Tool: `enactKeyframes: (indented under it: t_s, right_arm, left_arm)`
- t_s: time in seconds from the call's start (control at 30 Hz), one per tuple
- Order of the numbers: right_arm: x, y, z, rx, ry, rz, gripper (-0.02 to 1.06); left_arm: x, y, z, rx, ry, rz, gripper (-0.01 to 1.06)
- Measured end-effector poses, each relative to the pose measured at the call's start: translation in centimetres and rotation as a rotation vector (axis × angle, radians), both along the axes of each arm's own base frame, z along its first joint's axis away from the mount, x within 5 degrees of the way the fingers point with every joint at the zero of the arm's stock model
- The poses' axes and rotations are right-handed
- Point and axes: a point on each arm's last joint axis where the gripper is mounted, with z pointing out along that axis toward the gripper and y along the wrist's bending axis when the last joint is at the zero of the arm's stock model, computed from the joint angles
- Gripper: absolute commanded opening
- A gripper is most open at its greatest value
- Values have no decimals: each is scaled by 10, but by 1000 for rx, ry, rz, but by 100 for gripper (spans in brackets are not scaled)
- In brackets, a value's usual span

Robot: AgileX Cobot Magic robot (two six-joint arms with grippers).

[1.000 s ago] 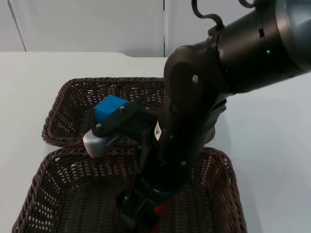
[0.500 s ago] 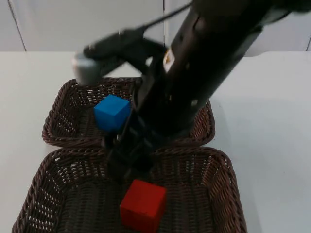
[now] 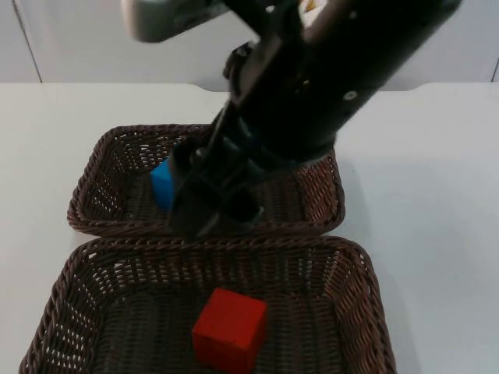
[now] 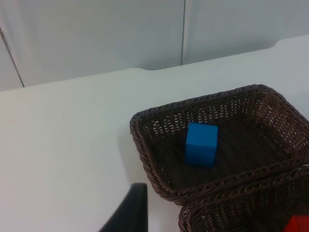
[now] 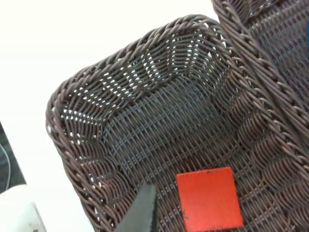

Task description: Pick up one cube with the left hand and place it into the upper basket. Pick up one cube with the right hand and place it into the lower basket.

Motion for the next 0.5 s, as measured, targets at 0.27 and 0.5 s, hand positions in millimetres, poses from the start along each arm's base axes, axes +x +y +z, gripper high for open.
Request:
enactKeyframes:
  t_s: [0.27,0.5]
  right_arm:
    - [-22,-32,9,88,-68,-29,86]
    - [-47,-68,19,162,-113,-54,86]
  left_arm:
    - [-7,3,-1,-2,-4,0,105]
    - [-23,7,0,-23,-45,-2,105]
